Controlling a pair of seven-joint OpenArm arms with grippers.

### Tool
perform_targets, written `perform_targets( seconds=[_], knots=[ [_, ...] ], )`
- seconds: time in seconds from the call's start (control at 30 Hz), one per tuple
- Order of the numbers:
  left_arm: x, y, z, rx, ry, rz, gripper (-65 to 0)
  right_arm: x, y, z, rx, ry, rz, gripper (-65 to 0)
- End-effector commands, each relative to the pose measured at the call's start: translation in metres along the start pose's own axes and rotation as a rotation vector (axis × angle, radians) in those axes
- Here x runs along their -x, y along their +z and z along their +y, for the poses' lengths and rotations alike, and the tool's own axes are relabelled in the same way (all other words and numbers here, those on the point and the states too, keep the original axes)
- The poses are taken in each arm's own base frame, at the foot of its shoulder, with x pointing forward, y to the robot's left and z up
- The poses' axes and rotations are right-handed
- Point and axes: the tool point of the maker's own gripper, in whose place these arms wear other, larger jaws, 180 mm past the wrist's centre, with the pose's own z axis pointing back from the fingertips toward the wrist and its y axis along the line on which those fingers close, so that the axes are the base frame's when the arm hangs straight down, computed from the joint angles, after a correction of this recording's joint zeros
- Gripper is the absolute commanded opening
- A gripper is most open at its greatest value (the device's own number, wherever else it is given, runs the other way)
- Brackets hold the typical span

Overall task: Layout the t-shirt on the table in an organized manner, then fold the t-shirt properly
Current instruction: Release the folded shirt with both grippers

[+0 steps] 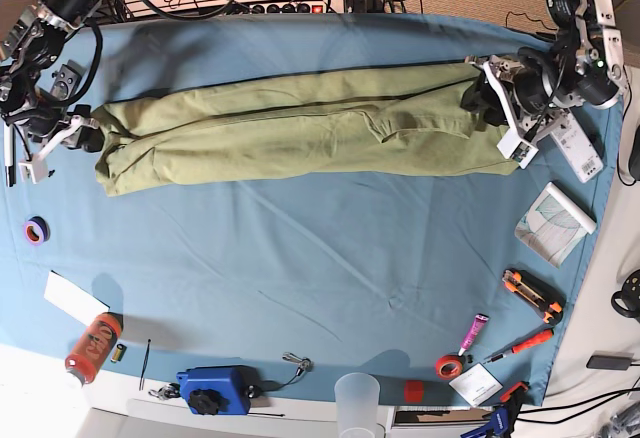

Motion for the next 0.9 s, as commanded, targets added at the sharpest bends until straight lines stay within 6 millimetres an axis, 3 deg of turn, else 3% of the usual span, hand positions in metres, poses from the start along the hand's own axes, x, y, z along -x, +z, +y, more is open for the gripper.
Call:
perform_targets(
  seconds=[0.0, 0.13, 0.3, 0.53, 0.73, 0.87],
  knots=[
    [-0.014, 0.012, 0.005, -0.038, -0.034, -0.055, -37.7, -0.024, 0.012, -0.008, 0.022, 0.029, -0.073, -39.2],
    [-0.031, 0.042, 0.022, -0.164, -0.036, -0.160, -37.7, -0.034, 0.015, -0.020, 0.082, 0.011, -0.121, -39.2],
    [-0.028, 0.063, 0.040, -0.250, -0.018, -0.183, -37.7, -0.026, 0.004, -0.035, 0.106, -0.053, -0.135, -39.2],
    [-0.027, 0.065, 0.042, -0.259, -0.011, -0.184, -37.7, -0.015, -0.021, -0.020, -0.068, -0.169, -0.121, -39.2],
    [-0.030, 0.066, 0.042, -0.259, -0.013, -0.199, -37.7, -0.004, -0.035, -0.018, -0.109, -0.237, -0.088, -39.2],
    [-0.030, 0.066, 0.042, -0.259, -0.013, -0.199, -37.7, 0.008, -0.045, -0.006, -0.169, -0.262, -0.039, -39.2]
  ],
)
